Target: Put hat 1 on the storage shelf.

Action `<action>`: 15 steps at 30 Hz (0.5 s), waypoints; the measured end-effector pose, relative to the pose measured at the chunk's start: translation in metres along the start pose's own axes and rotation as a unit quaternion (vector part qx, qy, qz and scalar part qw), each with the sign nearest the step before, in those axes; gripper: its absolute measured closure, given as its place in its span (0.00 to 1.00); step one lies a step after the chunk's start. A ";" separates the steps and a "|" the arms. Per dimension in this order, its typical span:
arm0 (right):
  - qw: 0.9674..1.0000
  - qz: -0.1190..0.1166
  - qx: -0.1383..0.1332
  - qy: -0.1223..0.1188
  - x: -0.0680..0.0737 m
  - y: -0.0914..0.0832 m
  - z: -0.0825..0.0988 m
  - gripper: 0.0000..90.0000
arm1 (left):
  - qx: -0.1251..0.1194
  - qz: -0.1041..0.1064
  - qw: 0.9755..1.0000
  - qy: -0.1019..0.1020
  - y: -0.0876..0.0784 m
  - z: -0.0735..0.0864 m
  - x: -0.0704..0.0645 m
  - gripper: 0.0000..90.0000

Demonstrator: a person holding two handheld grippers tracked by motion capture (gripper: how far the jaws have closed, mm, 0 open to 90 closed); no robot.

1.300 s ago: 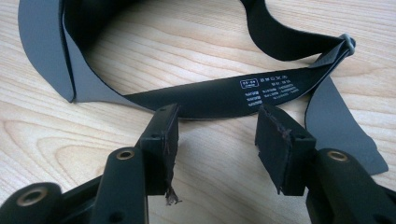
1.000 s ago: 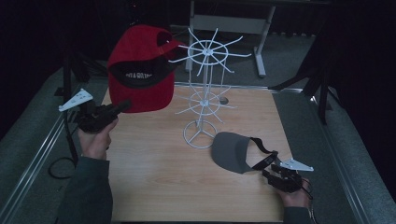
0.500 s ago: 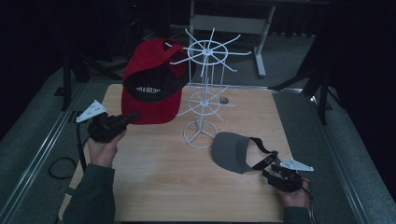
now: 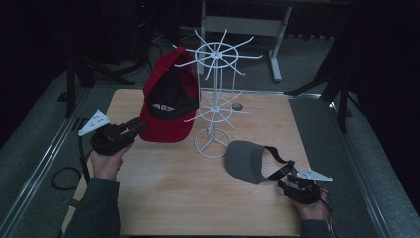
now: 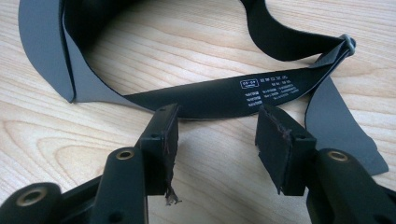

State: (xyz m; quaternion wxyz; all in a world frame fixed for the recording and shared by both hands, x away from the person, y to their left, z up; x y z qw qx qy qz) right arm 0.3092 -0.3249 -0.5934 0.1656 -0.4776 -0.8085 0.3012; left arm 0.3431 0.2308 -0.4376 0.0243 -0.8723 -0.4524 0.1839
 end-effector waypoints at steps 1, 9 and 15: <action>1.000 0.000 0.000 0.000 0.000 0.000 0.000 0.54 | -0.002 -0.004 1.000 0.001 -0.001 -0.001 0.001 0.71; 1.000 0.000 0.000 0.000 0.000 0.000 0.000 0.54 | -0.007 -0.012 1.000 0.000 -0.002 0.002 0.005 0.65; 1.000 -0.001 0.000 0.000 0.000 0.000 0.000 0.54 | -0.001 -0.016 1.000 0.001 0.000 0.006 0.004 0.62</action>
Point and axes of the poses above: each handheld gripper's, and its own axes: y roughly forward along the jaws, z roughly out of its underside, x roughly to its left, the point moved 4 cm from there along y, roughly forward along the jaws, and after that the axes turned 5 degrees about -y, right-handed, at the moved point
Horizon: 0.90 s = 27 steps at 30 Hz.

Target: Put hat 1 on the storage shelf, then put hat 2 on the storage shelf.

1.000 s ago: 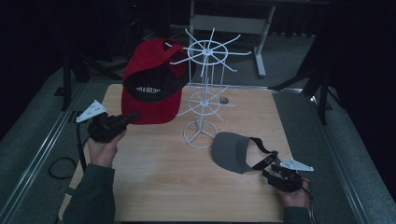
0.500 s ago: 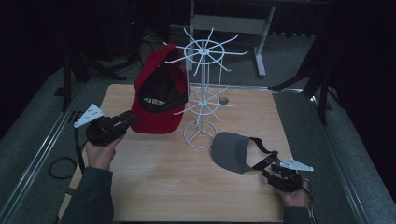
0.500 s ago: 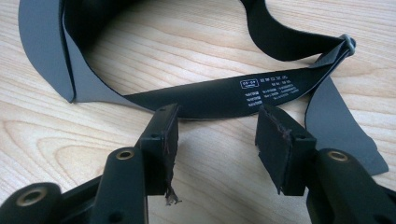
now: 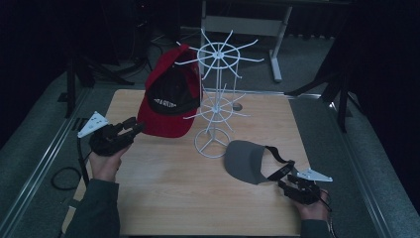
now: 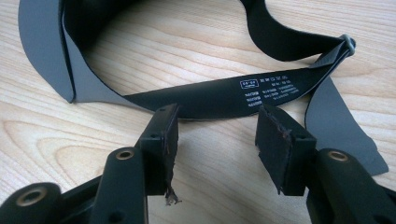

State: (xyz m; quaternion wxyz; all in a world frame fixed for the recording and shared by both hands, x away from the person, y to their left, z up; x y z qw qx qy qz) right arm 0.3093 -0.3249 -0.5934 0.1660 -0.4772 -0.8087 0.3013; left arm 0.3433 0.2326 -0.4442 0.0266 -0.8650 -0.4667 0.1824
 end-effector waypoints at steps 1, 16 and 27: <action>1.000 0.000 0.000 0.000 0.000 0.000 0.000 0.54 | 0.000 0.001 1.000 0.000 0.000 0.000 0.000 0.62; 1.000 0.010 0.009 0.007 -0.003 -0.003 -0.003 0.57 | 0.004 -0.012 1.000 -0.008 0.000 0.011 0.005 0.59; 0.997 0.060 -0.014 0.038 -0.019 -0.014 -0.013 0.58 | 0.007 -0.016 1.000 -0.015 -0.001 0.019 0.009 0.59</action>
Point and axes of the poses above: each handheld gripper's, and its own axes: y roughly forward along the jaws, z roughly out of its underside, x roughly to its left, the point moved 4 cm from there along y, roughly forward along the jaws, and after that the axes turned 5 degrees about -y, right-handed, at the moved point
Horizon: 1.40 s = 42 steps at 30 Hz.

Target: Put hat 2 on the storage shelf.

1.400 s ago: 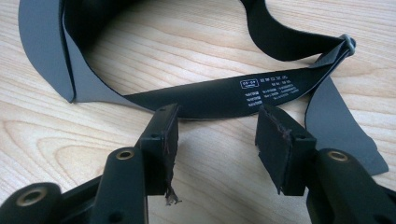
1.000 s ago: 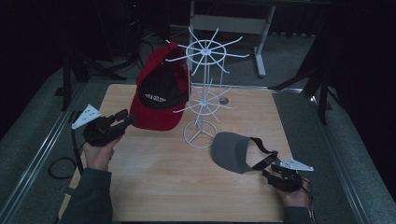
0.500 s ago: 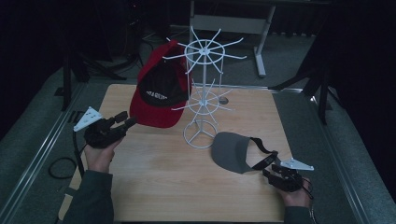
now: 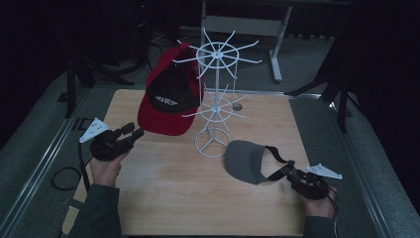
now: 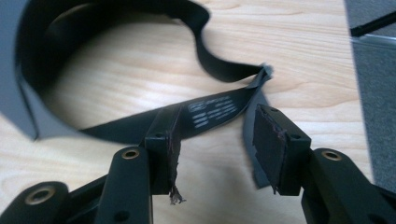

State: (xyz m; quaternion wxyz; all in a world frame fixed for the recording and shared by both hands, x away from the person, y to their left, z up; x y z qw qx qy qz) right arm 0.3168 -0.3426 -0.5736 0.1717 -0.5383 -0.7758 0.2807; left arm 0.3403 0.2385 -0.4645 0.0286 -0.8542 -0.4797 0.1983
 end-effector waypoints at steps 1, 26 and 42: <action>1.000 0.003 0.001 0.003 -0.002 0.001 -0.001 0.58 | 0.001 -0.001 1.000 0.000 0.000 0.000 0.001 0.59; 0.997 0.022 0.059 0.045 -0.026 0.040 -0.016 0.73 | 0.001 -0.007 1.000 -0.010 -0.003 0.008 0.007 0.58; 0.998 0.035 0.038 0.029 -0.018 0.037 -0.039 0.96 | 0.014 -0.021 1.000 -0.012 0.003 0.024 0.009 0.58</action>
Point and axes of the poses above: each handheld gripper's, and its own axes: y roughly forward along the jaws, z roughly out of its underside, x roughly to its left, the point moved 4 cm from there along y, roughly forward along the jaws, and after that the axes turned 5 degrees about -y, right-handed, at the moved point
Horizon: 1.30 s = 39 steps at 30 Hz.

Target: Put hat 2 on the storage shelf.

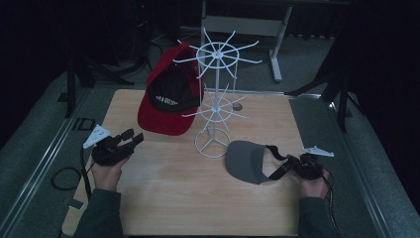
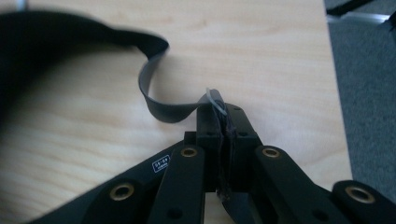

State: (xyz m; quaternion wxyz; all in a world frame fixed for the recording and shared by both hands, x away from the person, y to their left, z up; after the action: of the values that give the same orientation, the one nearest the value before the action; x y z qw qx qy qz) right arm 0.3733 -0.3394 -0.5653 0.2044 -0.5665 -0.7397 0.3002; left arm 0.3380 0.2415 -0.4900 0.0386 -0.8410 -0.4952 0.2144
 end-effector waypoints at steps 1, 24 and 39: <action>1.000 0.001 -0.007 0.001 0.001 -0.001 -0.002 0.96 | 0.000 0.000 1.000 -0.001 0.000 0.001 0.000 0.58; 0.991 -0.030 -0.133 -0.005 0.025 -0.035 -0.065 0.96 | -0.006 -0.012 1.000 -0.014 -0.001 0.011 0.008 0.57; 0.981 -0.046 -0.186 -0.034 0.044 -0.061 -0.107 0.96 | -0.009 -0.015 1.000 -0.019 -0.006 0.014 0.012 0.57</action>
State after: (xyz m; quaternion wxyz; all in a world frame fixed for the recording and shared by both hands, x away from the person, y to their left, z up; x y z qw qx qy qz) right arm 0.3863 -0.2854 -0.4473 0.0843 -0.5493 -0.8145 0.1666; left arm 0.3328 0.2526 -0.5053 0.0249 -0.8295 -0.5104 0.2254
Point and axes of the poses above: each handheld gripper's, and its own axes: y roughly forward along the jaws, z roughly out of its underside, x roughly to its left, the point moved 4 cm from there along y, roughly forward along the jaws, and after that the axes turned 5 degrees about -y, right-handed, at the moved point
